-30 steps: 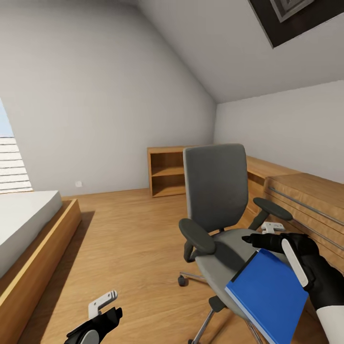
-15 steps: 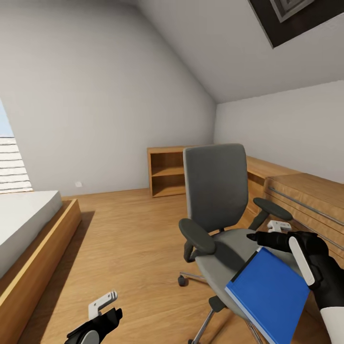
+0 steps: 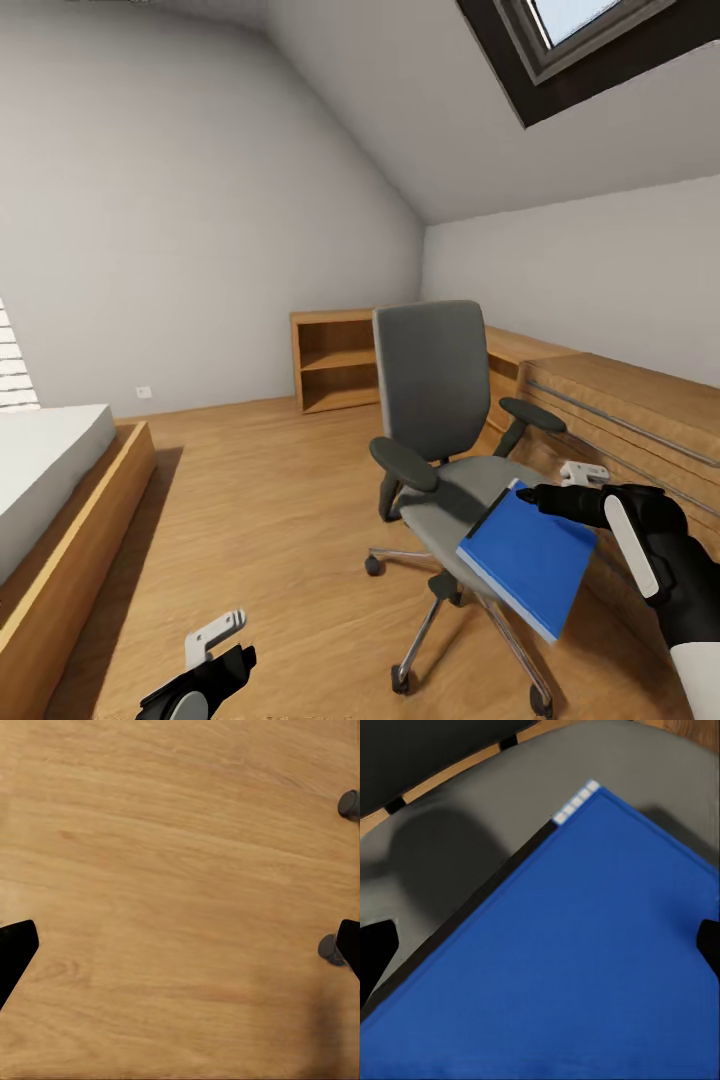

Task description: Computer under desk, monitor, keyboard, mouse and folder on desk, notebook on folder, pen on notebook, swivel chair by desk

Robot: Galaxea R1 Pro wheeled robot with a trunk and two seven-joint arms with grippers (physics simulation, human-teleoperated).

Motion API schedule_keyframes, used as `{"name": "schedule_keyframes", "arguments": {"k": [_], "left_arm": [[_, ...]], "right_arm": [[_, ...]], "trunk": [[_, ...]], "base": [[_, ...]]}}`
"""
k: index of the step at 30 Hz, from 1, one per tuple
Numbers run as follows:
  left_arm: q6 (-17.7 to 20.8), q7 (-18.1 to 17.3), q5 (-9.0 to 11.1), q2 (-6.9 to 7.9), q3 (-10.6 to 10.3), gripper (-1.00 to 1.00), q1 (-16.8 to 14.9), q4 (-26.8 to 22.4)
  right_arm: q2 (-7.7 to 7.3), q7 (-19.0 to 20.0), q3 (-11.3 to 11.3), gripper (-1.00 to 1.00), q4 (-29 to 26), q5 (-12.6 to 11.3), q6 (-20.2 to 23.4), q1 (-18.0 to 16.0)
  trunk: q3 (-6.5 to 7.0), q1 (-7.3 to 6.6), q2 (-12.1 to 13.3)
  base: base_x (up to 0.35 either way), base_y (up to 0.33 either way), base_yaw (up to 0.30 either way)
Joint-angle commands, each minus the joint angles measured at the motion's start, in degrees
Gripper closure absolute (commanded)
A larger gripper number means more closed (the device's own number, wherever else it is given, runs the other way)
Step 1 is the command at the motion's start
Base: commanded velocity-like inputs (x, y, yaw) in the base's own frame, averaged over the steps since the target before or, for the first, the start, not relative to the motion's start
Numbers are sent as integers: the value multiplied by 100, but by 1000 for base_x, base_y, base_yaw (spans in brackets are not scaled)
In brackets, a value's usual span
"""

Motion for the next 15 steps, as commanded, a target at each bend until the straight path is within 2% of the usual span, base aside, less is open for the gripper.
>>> {"name": "schedule_keyframes", "arguments": {"k": [1,15], "left_arm": [[2,53,49,8,-13,-100,-4,-7],[2,53,49,11,-13,-100,-3,-15]], "right_arm": [[1,35,-7,-100,-4,21,27,-5],[1,35,-7,-100,4,21,26,-5]], "trunk": [[1,-4,-3],[97,-4,-3]], "base": [[-284,207,-193],[-259,234,-199]]}}
